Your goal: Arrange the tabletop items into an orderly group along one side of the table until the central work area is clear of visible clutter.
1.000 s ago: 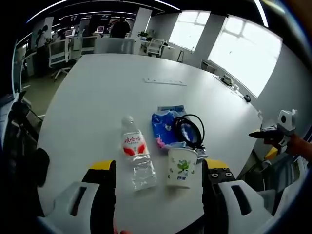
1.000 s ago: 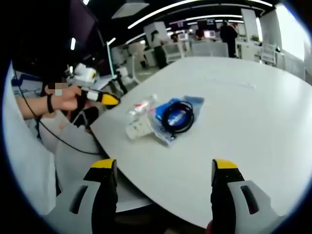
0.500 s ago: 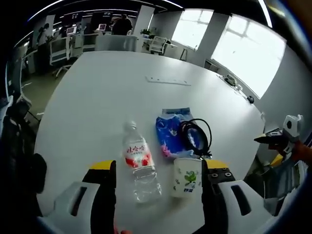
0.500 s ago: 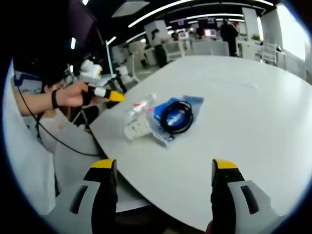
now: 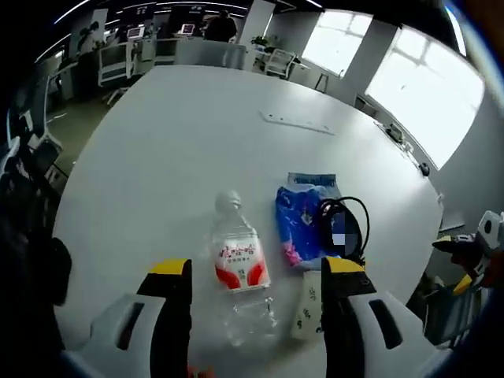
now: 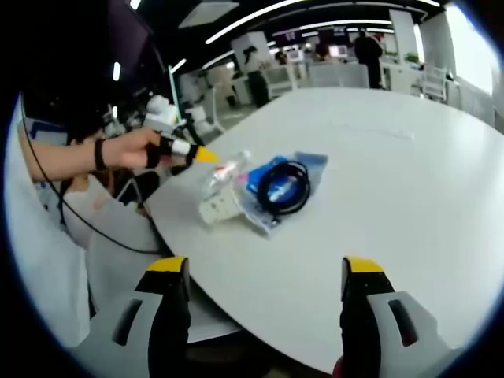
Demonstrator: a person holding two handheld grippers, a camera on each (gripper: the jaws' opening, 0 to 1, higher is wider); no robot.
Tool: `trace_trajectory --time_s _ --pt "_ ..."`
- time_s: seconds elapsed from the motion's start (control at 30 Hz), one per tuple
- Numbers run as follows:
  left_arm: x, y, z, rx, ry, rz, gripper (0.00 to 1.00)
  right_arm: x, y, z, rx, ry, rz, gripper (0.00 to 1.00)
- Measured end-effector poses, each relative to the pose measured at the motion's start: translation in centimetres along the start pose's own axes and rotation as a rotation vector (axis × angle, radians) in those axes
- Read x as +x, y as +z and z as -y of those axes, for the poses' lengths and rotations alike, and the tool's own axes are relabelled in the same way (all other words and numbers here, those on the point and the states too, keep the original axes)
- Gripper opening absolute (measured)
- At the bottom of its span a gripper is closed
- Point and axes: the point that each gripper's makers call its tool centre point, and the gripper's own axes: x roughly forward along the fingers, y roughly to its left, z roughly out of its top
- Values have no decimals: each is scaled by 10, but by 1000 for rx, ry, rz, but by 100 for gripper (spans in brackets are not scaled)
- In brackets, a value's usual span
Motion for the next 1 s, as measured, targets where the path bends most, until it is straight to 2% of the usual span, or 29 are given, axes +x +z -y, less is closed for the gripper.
trace_trajectory --time_s 0.3,0.43,0.53,0.77,1.0 --pt "14 -4 -6 -9 30 -58 67 4 1 -1 -6 9 -6 77" --pt "20 -15 -16 -44 65 -135 66 5 0 -1 -5 12 -14 77" --pt "24 -16 -19 -84 63 -151 67 5 -1 -1 -4 12 -15 77" --pt "30 -14 -23 -87 71 -170 66 5 -4 -1 2 9 -22 77" --pt "42 -14 -20 -80 67 -193 65 5 -5 -1 5 7 -27 77"
